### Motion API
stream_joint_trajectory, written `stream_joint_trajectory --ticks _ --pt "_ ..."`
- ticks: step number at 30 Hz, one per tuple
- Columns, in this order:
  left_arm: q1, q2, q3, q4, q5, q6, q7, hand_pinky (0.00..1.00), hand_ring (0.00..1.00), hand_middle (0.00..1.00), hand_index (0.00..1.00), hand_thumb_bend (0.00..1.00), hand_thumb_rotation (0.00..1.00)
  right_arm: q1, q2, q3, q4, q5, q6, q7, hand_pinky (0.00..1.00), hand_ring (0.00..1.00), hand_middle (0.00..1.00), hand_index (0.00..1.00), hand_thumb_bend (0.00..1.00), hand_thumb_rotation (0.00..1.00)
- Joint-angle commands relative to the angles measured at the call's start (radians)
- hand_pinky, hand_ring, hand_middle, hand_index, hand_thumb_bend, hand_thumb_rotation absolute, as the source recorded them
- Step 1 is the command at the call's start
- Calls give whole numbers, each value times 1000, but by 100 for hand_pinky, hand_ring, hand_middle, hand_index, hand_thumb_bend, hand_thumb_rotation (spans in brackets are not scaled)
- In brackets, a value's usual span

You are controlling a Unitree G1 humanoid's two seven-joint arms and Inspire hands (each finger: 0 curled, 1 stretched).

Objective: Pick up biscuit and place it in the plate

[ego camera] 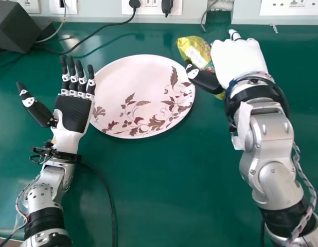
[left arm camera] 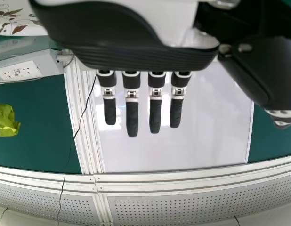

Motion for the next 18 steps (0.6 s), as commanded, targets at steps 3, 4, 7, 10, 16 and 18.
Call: stream_joint_trajectory --ticks 3,4,7,10,16,18 --pt "63 -18 3 47 26 -4 -6 79 78 83 86 100 70 -23 21 15 8 2 -26 -44 38 46 49 53 47 0" --pt "64 -18 4 46 24 -2 -4 81 79 83 86 100 71 -24 26 17 14 2 -28 -48 38 46 48 53 47 0" --pt "64 -19 6 43 22 -3 -3 83 79 83 87 100 71 -31 41 26 33 2 -33 -64 38 46 49 53 47 0" --pt "65 -16 6 47 23 -1 -7 81 77 81 88 100 70 -32 48 35 59 13 -50 -121 38 46 48 52 47 0" --pt "64 -16 6 48 23 -1 -8 79 73 80 86 100 68 -35 56 46 100 46 -76 -210 38 46 49 52 47 0" --pt "64 -15 7 49 22 0 -8 78 72 79 86 100 67 -34 54 49 111 64 -87 -237 38 46 48 53 47 0"
